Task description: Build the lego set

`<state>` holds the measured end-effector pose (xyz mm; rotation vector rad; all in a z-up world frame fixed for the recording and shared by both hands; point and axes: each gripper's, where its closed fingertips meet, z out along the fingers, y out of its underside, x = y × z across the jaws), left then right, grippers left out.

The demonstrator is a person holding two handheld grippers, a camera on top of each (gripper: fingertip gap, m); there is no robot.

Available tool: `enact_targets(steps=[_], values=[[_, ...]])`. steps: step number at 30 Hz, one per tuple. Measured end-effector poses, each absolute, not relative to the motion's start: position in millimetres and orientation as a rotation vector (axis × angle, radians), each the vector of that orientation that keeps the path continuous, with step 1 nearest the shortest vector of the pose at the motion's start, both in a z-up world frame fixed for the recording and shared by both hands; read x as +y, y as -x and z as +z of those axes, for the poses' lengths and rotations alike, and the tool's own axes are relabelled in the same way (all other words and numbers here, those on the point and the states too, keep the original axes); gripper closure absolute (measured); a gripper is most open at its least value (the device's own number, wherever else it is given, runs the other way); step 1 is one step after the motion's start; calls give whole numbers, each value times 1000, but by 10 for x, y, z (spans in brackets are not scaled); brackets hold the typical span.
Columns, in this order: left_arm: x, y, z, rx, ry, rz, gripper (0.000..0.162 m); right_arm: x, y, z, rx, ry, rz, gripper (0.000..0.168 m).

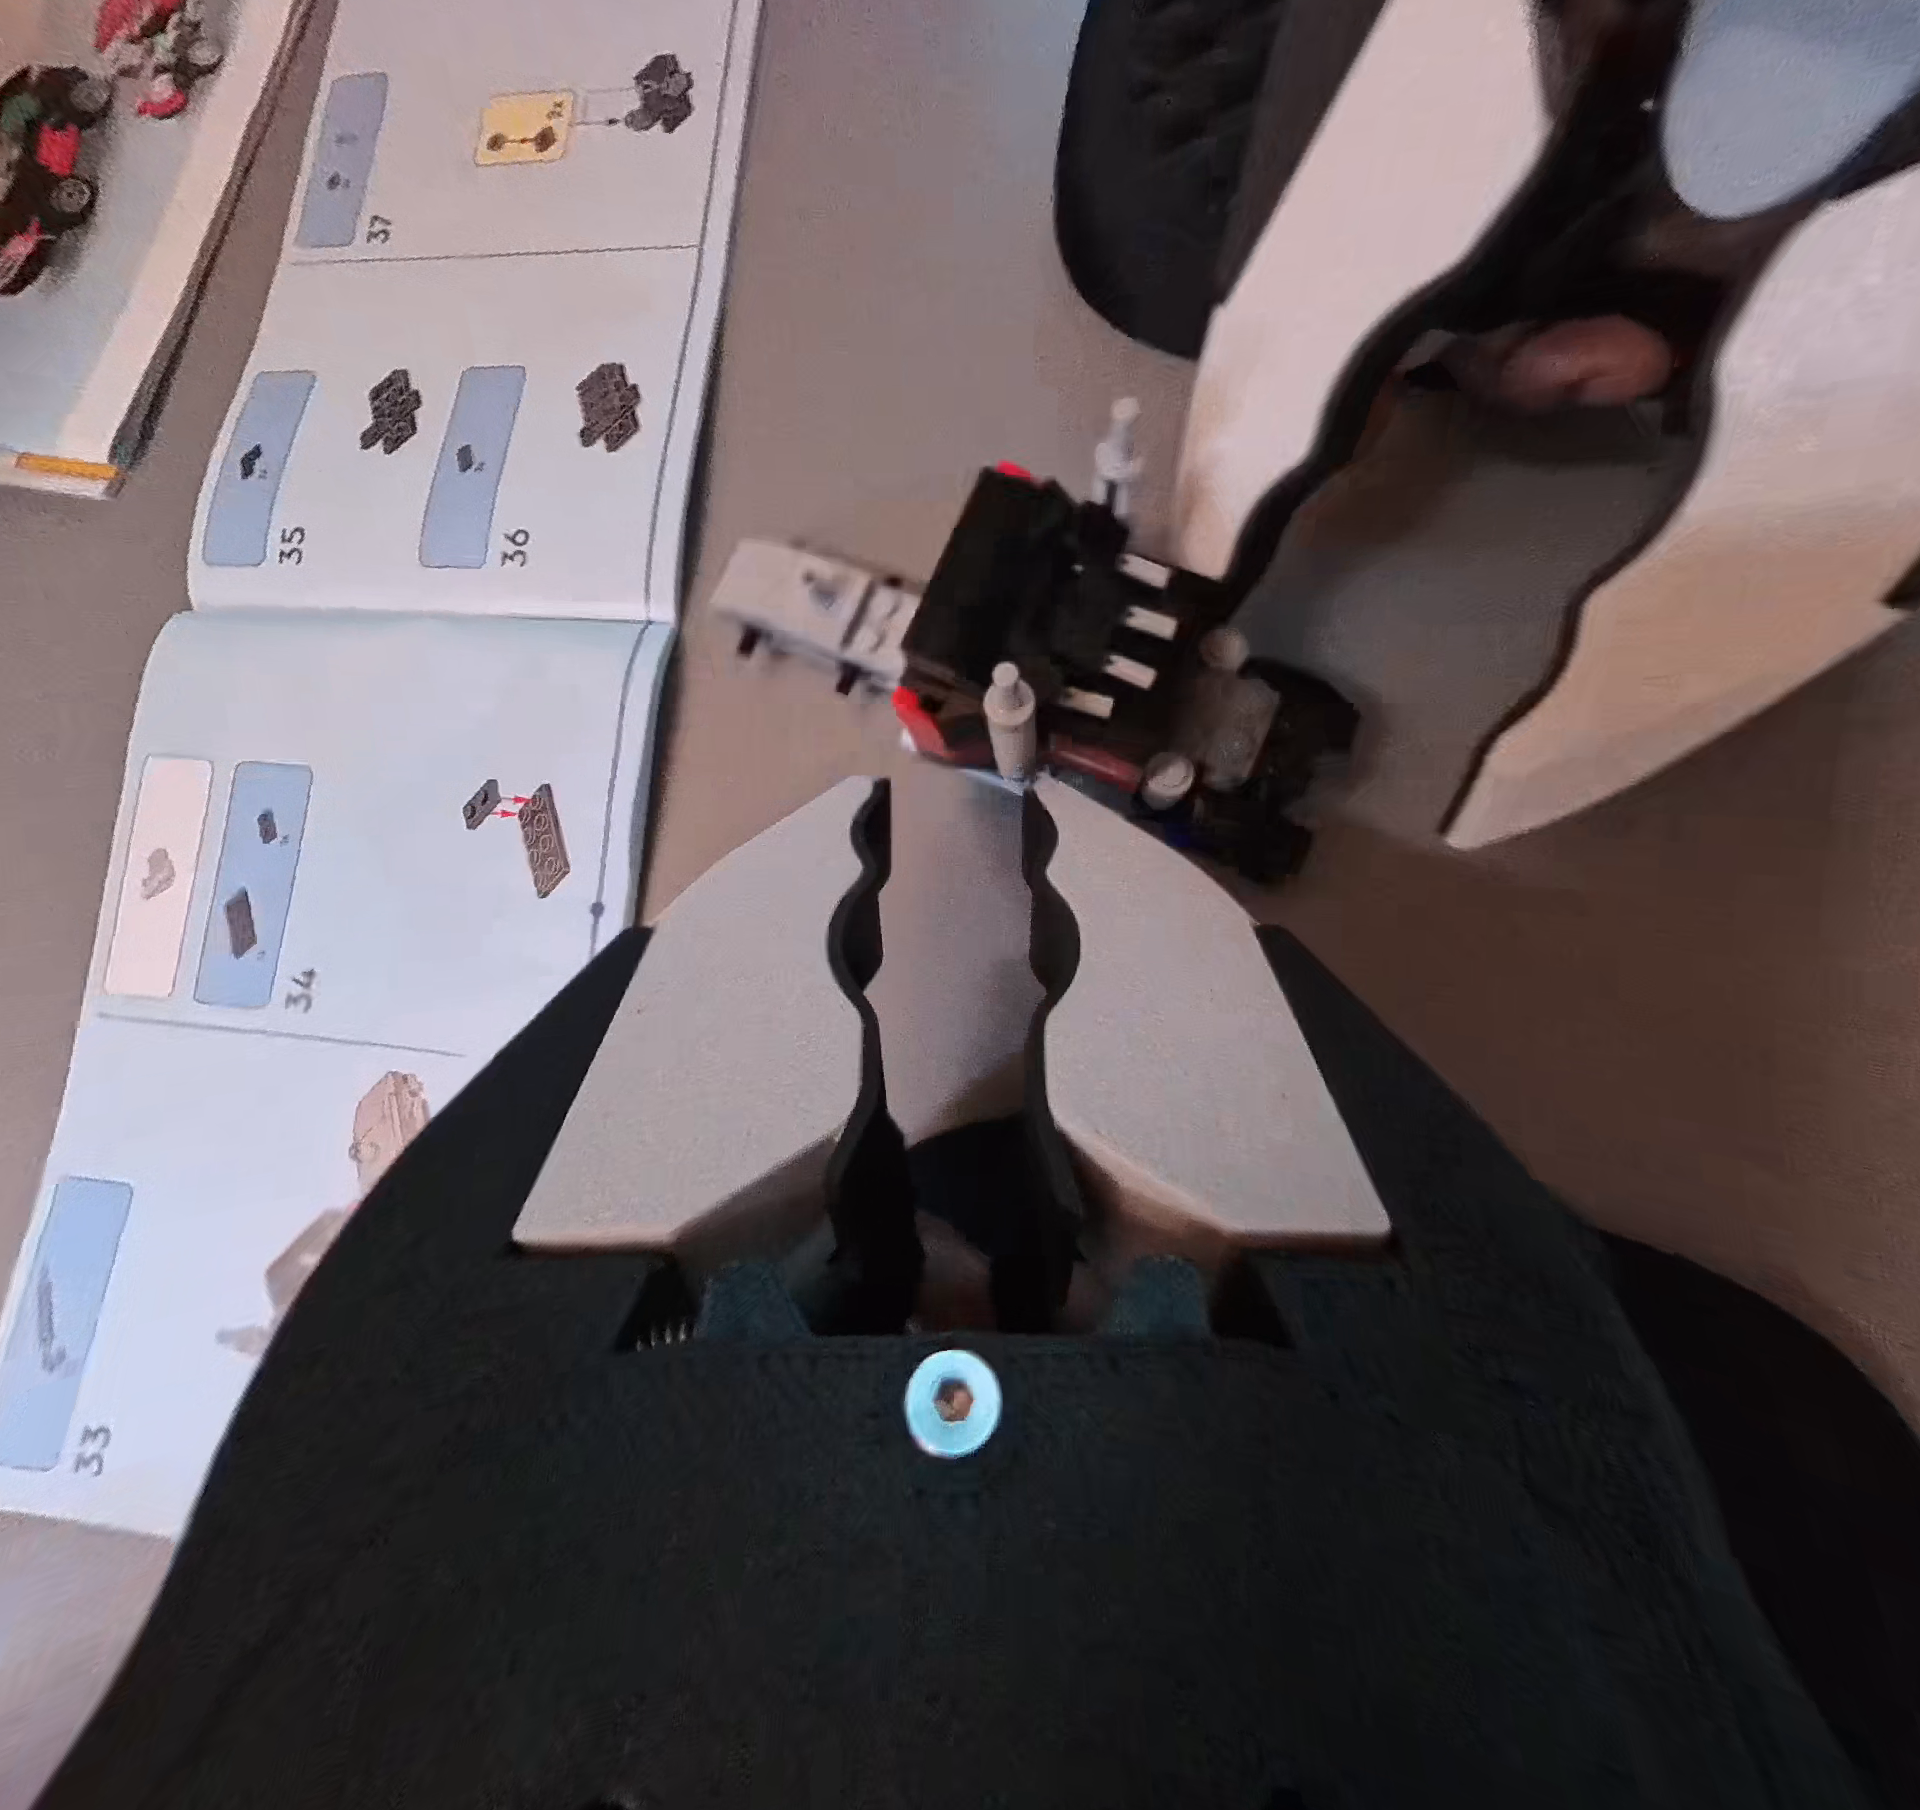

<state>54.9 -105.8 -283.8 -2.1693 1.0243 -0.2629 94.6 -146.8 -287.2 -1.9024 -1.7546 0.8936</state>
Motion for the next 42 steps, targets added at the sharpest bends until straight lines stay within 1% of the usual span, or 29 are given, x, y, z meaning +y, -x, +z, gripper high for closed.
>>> enact_targets(steps=[2, 6, 10, 12, 14, 18, 22, 24, 26, 27, 29, 32, 35, 37, 39, 42], values=[[-1045, -509, -2842, 916, 2217, -235, 138, -1544, -963, -2864, -1774, 1906, 939, 117], [-1200, -351, -2755, 761, 2232, -186, 136, -1455, -1130, -2773, -1829, 1874, 935, 116], [-1463, -456, -2510, 617, 2152, -334, 109, -1052, -1304, -2432, -1970, 1552, 818, 105], [-1566, -599, -2481, 567, 2159, -371, 104, -802, -1263, -2306, -2068, 1352, 735, 103], [-1601, -722, -2498, 538, 2182, -327, 104, -669, -1145, -2307, -2232, 1144, 661, 104], [-1453, -777, -2603, 426, 2231, -181, 104, -813, -884, -2579, -2573, 771, 740, 106], [-1433, -866, -2726, 404, 2271, -263, 104, -934, -899, -2958, -2851, 567, 717, 102], [-1465, -864, -2730, 411, 2265, -296, 105, -1033, -889, -3041, -2869, 504, 782, 104], [-1493, -823, -2698, 402, 2248, -326, 105, -1095, -852, -3078, -2835, 482, 841, 113], [-1501, -782, -2680, 395, 2239, -328, 106, -1118, -826, -3059, -2799, 500, 893, 122], [-1522, -690, -2647, 396, 2228, -310, 107, -1102, -763, -3040, -2712, 584, 939, 124], [-1537, -572, -2592, 379, 2217, -286, 108, -1012, -723, -3033, -2609, 768, 948, 125], [-1526, -479, -2596, 400, 2225, -246, 108, -901, -714, -3034, -2528, 909, 861, 125], [-1513, -463, -2629, 446, 2236, -229, 108, -890, -729, -2999, -2511, 873, 840, 122], [-1492, -471, -2658, 486, 2245, -225, 108, -945, -700, -2900, -2487, 792, 912, 112], [-1453, -521, -2654, 505, 2231, -280, 108, -1035, -684, -2886, -2537, 690, 1012, 107]])
